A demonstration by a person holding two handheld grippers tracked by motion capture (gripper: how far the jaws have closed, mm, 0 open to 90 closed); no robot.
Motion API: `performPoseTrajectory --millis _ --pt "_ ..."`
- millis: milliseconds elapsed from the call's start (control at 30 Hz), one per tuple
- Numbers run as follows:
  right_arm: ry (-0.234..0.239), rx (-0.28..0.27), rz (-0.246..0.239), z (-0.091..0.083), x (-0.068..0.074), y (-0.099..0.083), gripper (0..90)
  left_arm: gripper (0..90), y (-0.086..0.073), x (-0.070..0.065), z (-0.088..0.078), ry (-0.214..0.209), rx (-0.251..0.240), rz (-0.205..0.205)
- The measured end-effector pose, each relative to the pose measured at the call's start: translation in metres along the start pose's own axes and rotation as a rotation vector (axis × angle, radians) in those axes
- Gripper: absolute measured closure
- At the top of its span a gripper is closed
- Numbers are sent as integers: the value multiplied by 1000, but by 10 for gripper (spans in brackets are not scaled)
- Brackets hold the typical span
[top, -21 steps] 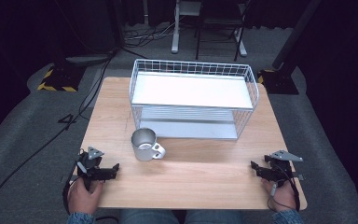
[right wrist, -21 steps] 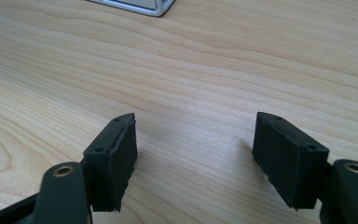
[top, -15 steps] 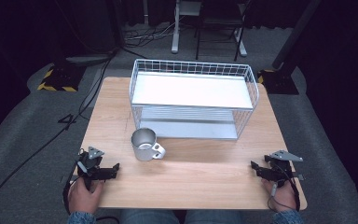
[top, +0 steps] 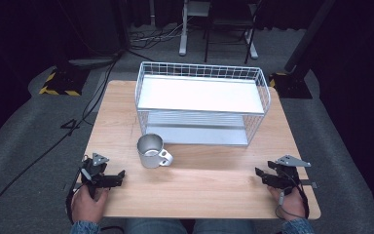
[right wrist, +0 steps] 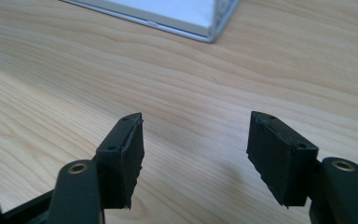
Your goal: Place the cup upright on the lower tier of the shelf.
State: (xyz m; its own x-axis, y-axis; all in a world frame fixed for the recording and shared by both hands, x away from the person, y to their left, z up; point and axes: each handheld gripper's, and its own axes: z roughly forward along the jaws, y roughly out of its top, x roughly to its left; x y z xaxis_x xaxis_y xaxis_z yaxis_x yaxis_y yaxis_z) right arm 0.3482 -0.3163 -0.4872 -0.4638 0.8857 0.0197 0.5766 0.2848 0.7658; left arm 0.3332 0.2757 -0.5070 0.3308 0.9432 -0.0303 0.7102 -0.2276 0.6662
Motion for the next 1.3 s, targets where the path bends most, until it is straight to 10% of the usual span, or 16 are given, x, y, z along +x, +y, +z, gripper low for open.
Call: performPoseTrajectory --millis 467,1300 --pt "177 -74 -85 -7 58 43 367 3 0 0 0 0 0 0" --pt "407 -109 -298 31 164 107 412 3 0 0 0 0 0 0"
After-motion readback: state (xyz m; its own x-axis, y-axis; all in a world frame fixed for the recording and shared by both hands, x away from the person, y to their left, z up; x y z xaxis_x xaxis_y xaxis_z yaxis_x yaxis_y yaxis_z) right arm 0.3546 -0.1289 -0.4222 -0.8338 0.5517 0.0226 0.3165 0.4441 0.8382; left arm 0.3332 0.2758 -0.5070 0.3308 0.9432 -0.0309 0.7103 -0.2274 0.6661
